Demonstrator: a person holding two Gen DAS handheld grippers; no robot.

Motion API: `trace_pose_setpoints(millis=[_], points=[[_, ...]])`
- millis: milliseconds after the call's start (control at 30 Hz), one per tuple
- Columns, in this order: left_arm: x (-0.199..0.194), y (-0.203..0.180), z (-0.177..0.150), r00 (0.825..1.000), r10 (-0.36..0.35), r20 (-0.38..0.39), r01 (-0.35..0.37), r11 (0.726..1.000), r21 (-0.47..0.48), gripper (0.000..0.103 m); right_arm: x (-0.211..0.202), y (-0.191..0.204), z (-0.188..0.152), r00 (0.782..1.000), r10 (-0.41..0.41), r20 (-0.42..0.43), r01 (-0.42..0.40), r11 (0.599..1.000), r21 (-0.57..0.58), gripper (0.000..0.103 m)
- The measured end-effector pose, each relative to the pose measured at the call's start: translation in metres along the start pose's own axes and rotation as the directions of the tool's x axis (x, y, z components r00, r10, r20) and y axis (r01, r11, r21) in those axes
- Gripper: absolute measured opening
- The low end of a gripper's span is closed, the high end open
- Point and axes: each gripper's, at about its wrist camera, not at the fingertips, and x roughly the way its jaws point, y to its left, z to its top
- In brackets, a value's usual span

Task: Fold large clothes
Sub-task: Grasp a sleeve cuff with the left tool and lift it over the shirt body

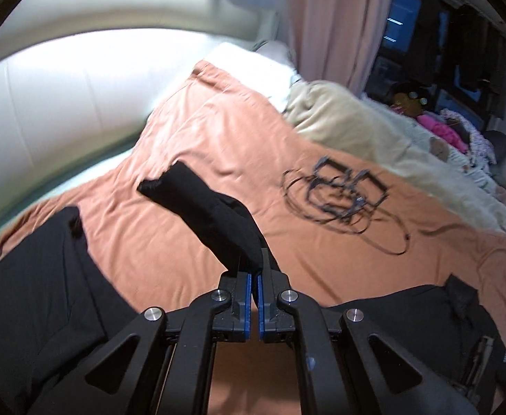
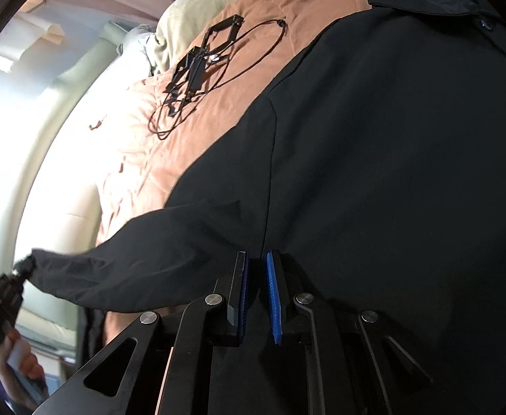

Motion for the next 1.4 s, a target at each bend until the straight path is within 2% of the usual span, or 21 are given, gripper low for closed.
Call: trace_pose_setpoints(millis=[33,100,200,300,400,467,633,800,900,1167,1267,1400], points=[[-0.008,-0.010,0.006,1.000,-0.020,0.010,0.020,1.000,0.015,0.005,-0.006,0.001,0.001,1.000,0.004,-0.003,-0.004,1.000,0.002,0.019],[-0.021,-0.032,0.016,0.998,-0.062,0.027,0.060,0.997,0.055,0.005,-0.023,0.006,0.003,1.000,-0.008,0.016,0.008,1.000,-0.007,0.044],[-0.038,-0.071,0.026,0.991,-0.125,0.039,0.120,0.986,0.116,0.005,-0.056,0.013,0.000,0.998,-0.004,0.066,0.005,1.000,-0.017,0.058],[-0.048,-0.105,0.030,0.983,-0.178,0.038,0.171,0.974,0.149,0.005,-0.094,0.010,-0.006,0.993,-0.011,0.115,0.011,1.000,-0.004,0.058],[-0.062,-0.138,0.031,0.967,-0.250,0.036,0.239,0.952,0.189,0.005,-0.132,0.001,-0.009,0.985,-0.042,0.167,0.044,0.999,-0.006,0.058],[-0.070,-0.157,0.031,0.956,-0.292,0.034,0.277,0.935,0.221,0.005,-0.160,-0.015,-0.014,0.975,-0.077,0.210,0.076,0.997,0.013,0.058],[-0.086,-0.203,0.030,0.929,-0.371,0.006,0.356,0.894,0.273,0.005,-0.213,-0.060,-0.023,0.951,-0.119,0.284,0.092,0.990,0.106,0.058],[-0.101,-0.248,0.021,0.899,-0.437,-0.029,0.422,0.848,0.320,0.005,-0.249,-0.093,-0.029,0.935,-0.150,0.322,0.097,0.980,0.176,0.058],[-0.108,-0.276,0.011,0.881,-0.469,-0.057,0.458,0.818,0.348,0.005,-0.266,-0.110,-0.033,0.922,-0.182,0.341,0.112,0.971,0.213,0.058],[-0.104,-0.348,-0.029,0.829,-0.531,-0.173,0.552,0.731,0.400,0.005,-0.303,-0.148,-0.032,0.899,-0.203,0.388,0.086,0.950,0.299,0.058],[-0.094,-0.381,-0.054,0.808,-0.544,-0.225,0.584,0.694,0.420,0.005,-0.316,-0.164,-0.037,0.893,-0.213,0.396,0.078,0.941,0.330,0.058],[-0.074,-0.415,-0.090,0.781,-0.550,-0.295,0.623,0.663,0.415,0.005,-0.322,-0.185,-0.040,0.890,-0.226,0.396,0.060,0.919,0.390,0.058]])
